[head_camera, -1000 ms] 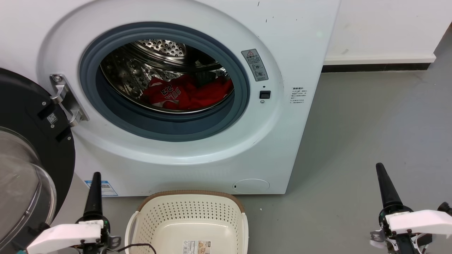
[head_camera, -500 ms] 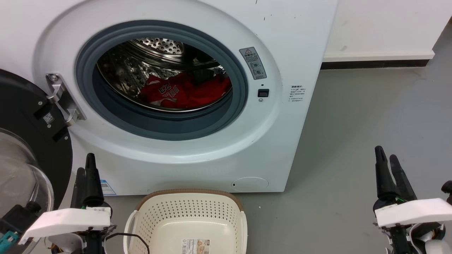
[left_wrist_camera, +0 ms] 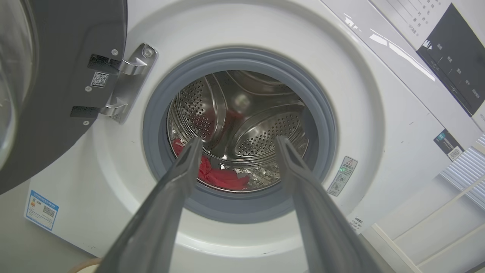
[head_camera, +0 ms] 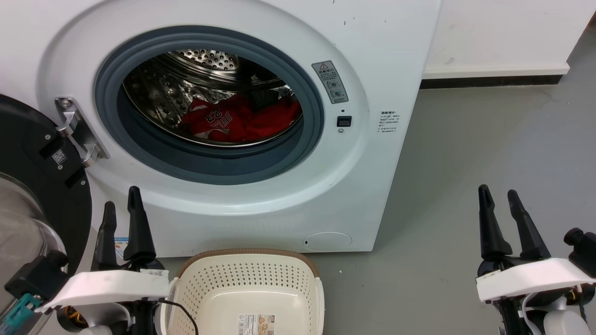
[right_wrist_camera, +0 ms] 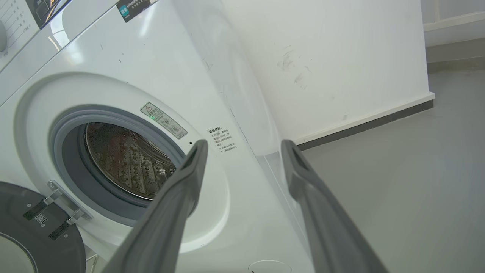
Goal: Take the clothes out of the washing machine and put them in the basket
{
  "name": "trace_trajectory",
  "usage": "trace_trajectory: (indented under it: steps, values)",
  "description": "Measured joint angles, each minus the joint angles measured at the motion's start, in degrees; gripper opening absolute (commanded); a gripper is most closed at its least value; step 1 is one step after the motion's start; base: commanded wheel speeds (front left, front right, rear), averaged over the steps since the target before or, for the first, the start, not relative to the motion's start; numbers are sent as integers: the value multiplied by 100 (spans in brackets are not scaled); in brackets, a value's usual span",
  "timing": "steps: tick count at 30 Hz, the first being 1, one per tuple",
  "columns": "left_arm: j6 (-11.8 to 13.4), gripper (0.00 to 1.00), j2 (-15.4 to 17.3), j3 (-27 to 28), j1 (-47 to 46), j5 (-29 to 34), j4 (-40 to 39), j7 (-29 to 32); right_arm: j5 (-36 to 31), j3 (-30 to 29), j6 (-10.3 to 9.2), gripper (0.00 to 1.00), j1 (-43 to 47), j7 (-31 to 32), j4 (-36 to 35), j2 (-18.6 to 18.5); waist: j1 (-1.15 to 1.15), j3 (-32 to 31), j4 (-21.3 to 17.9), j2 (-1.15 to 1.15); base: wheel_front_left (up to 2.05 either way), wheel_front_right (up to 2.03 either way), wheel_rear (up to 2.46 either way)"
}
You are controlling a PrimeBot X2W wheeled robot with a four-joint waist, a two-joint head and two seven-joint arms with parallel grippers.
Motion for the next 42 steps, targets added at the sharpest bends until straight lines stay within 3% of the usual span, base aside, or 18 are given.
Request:
trace_trajectory:
  steps: [8, 24, 42]
  values:
    - [164, 100, 1, -386, 23, 1106, -378, -118, -713, 151, 0, 100, 0, -127, -77, 0, 0, 10, -23, 0, 0, 0, 0]
    - [816, 100, 316, -1055, 225, 2084, -177, -353, -1872, 335, 1, 100, 5, -355, -23, -1, 0, 41, -92, 0, 0, 0, 0]
    - [944, 100, 477, -1385, 332, 2959, 512, -566, -2885, 435, 1, 100, 18, -573, 104, -2, 0, 38, -124, 0, 0, 0, 0]
